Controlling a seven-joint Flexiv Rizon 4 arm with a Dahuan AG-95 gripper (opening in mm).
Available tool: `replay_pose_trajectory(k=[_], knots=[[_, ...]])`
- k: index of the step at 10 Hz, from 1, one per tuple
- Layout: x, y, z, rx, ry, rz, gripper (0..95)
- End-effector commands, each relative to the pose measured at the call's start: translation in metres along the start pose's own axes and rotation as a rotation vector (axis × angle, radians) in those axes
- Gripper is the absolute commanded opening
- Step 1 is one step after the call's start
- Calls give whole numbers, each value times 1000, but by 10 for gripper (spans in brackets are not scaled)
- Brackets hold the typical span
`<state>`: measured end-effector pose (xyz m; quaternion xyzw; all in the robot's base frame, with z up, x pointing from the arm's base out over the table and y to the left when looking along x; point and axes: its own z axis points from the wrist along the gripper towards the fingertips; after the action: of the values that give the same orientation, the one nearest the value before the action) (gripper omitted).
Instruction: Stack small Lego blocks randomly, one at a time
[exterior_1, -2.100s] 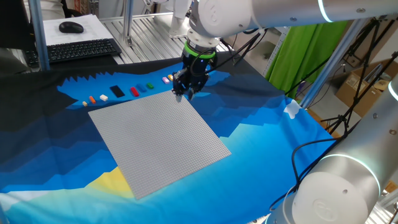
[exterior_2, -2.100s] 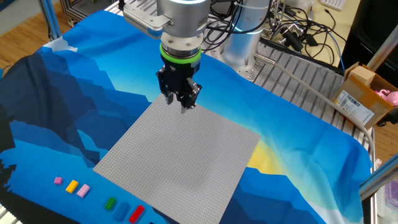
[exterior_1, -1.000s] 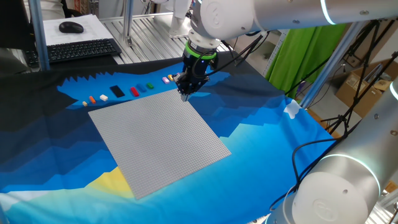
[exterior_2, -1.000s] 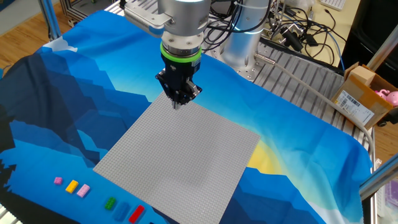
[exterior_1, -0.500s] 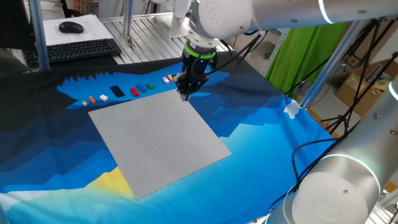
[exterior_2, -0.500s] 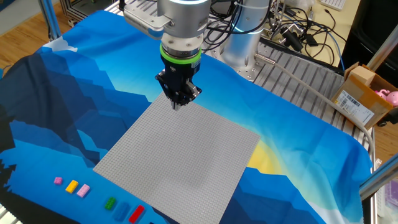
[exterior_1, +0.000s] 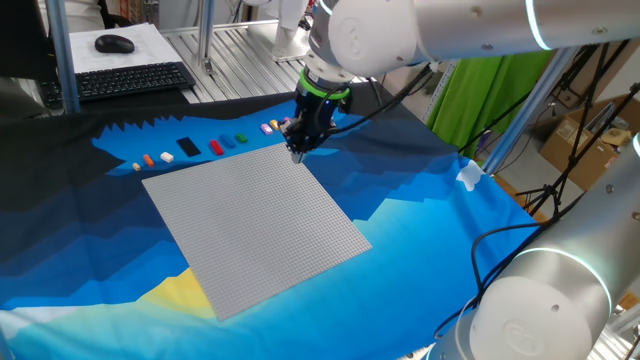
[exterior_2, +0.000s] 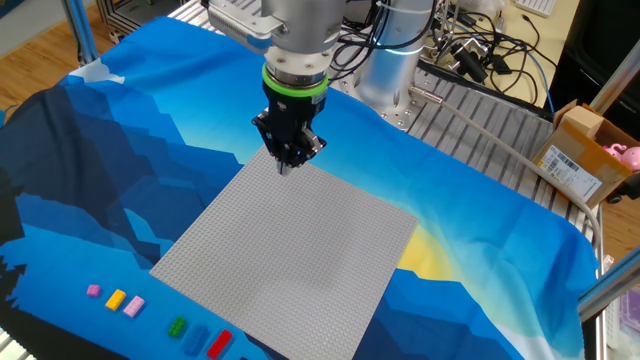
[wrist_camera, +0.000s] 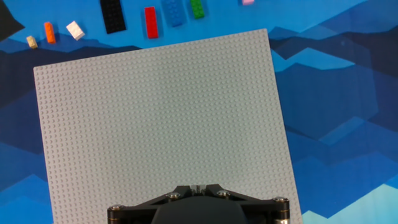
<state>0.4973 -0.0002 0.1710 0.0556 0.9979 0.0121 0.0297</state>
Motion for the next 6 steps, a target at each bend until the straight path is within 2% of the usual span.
replay_pose_trajectory(k=[1,2,6], knots=[[-3,1,1,4,30,-2,0],[-3,1,1,5,37,1,0],[-3,1,1,9,32,11,0]])
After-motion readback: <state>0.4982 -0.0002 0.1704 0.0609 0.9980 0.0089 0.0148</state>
